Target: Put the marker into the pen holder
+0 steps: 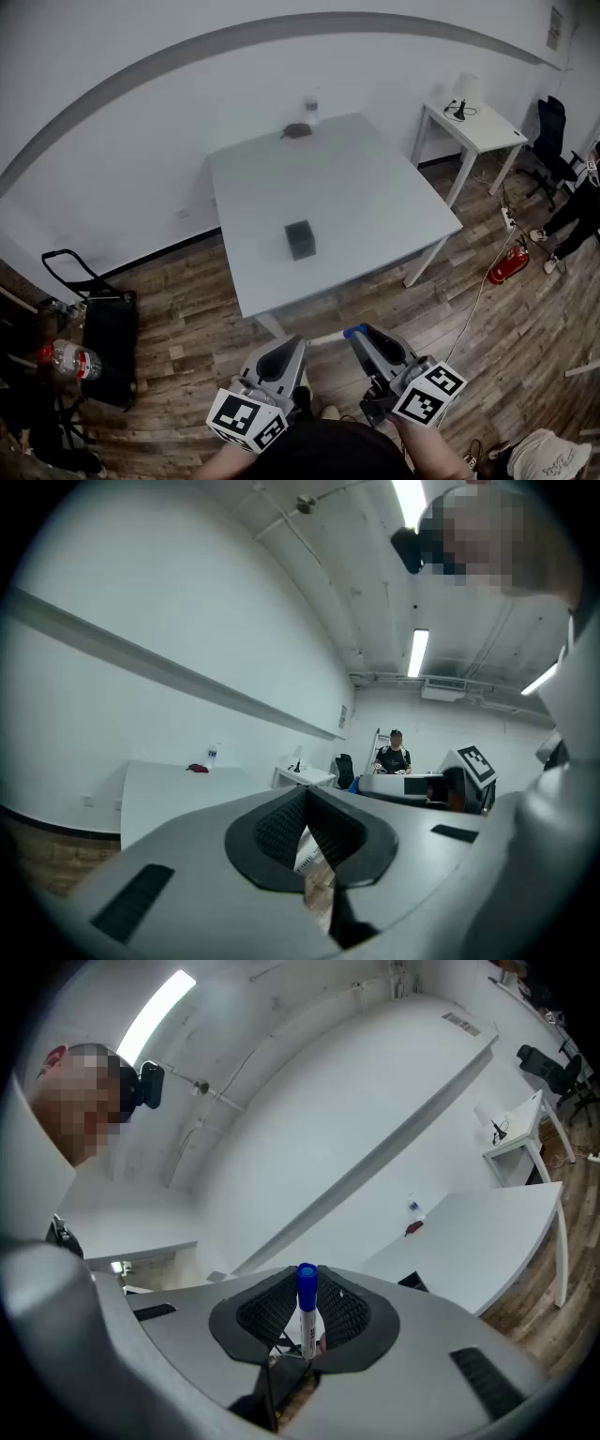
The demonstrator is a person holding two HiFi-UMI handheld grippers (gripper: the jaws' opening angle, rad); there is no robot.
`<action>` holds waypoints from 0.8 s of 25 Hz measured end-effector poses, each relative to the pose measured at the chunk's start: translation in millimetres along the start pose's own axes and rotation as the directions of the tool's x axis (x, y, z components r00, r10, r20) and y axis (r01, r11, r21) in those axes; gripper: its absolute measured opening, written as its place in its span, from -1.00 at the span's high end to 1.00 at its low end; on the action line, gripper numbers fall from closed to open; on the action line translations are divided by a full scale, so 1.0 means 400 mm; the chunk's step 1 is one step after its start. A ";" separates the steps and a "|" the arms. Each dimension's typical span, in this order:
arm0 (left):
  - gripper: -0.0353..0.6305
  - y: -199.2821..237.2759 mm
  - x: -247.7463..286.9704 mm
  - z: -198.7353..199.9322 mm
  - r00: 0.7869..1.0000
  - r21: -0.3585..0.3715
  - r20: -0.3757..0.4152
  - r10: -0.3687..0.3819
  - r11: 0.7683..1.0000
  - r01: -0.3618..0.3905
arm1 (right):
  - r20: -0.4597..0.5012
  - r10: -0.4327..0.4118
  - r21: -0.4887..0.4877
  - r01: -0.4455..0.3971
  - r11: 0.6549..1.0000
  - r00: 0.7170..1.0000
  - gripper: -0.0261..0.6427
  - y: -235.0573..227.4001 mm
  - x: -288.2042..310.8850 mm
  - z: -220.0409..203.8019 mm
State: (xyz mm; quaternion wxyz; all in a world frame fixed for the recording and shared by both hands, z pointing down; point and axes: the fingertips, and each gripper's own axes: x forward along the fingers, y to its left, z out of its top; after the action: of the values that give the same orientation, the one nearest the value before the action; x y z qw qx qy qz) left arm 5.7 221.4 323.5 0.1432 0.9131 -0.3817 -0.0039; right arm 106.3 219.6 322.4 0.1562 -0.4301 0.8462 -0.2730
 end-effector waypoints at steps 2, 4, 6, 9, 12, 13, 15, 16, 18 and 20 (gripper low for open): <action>0.88 0.029 0.020 0.003 1.000 -0.003 0.000 -0.005 1.000 0.005 | -0.003 -0.006 0.003 0.006 1.000 1.000 0.71 -0.016 0.030 -0.001; 0.88 0.059 0.043 0.009 1.000 -0.004 -0.001 -0.009 1.000 0.009 | -0.004 -0.011 0.003 0.011 1.000 1.000 0.71 -0.032 0.063 0.003; 0.88 0.089 0.070 0.020 1.000 -0.003 -0.001 -0.014 1.000 0.014 | -0.004 -0.018 0.002 0.018 1.000 1.000 0.71 -0.049 0.096 0.014; 0.88 0.139 0.113 0.036 1.000 -0.006 -0.002 -0.022 1.000 0.022 | -0.005 -0.031 0.002 0.031 1.000 1.000 0.71 -0.078 0.153 0.033; 0.88 0.197 0.153 0.052 1.000 -0.014 -0.008 -0.029 0.999 0.029 | -0.009 -0.045 0.004 0.045 0.999 0.999 0.71 -0.103 0.215 0.044; 0.88 0.218 0.167 0.056 0.999 -0.017 -0.011 -0.033 0.999 0.032 | -0.011 -0.050 0.004 0.050 0.999 0.999 0.71 -0.111 0.236 0.047; 0.88 0.256 0.193 0.065 0.999 -0.023 -0.015 -0.041 0.999 0.041 | -0.012 -0.063 0.004 0.063 0.998 0.998 0.71 -0.126 0.277 0.055; 0.88 0.274 0.206 0.071 0.999 -0.025 -0.017 -0.046 0.999 0.046 | -0.010 -0.070 0.004 0.070 0.998 0.997 0.71 -0.134 0.296 0.060; 0.88 0.310 0.231 0.084 0.998 -0.026 -0.020 -0.058 0.998 0.057 | -0.003 -0.086 0.004 0.086 0.996 0.996 0.71 -0.152 0.336 0.073; 0.88 0.345 0.254 0.096 0.998 -0.029 -0.021 -0.067 0.997 0.066 | 0.006 -0.105 0.003 0.105 0.994 0.994 0.71 -0.173 0.372 0.085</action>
State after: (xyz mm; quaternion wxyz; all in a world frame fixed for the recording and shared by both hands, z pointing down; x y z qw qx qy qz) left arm -22.9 48.3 333.5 0.1601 0.9232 -0.3494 -0.0038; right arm 81.5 54.2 331.9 0.1448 -0.4748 0.8216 -0.2804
